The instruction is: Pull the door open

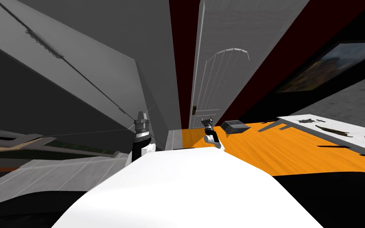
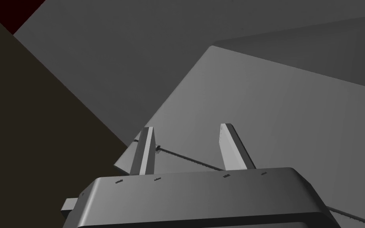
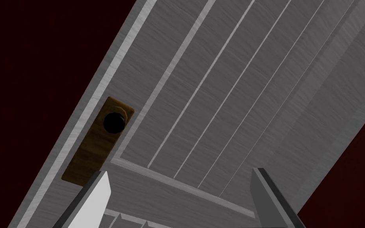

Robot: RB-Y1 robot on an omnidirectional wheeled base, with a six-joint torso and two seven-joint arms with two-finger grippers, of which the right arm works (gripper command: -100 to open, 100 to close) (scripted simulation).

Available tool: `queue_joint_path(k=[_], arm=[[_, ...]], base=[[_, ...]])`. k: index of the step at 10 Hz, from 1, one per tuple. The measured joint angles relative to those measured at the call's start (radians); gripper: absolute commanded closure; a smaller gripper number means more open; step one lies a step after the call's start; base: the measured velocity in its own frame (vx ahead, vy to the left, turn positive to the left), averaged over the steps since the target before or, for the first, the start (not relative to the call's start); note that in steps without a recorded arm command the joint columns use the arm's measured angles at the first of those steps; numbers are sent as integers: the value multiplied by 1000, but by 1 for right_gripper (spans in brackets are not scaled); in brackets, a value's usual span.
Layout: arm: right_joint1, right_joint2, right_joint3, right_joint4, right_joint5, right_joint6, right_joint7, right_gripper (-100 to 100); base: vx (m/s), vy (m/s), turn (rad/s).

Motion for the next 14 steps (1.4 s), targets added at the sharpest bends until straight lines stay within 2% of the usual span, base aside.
queue_joint_path(k=[4, 10, 14], arm=[[-24, -3, -3, 62, -42, 2, -77, -100], [-58, 2, -8, 140, -98, 11, -179, -100], [-89, 7, -11, 211, -144, 14, -263, -100]], base=[[73, -71, 132], [66, -66, 130], [89, -91, 149]])
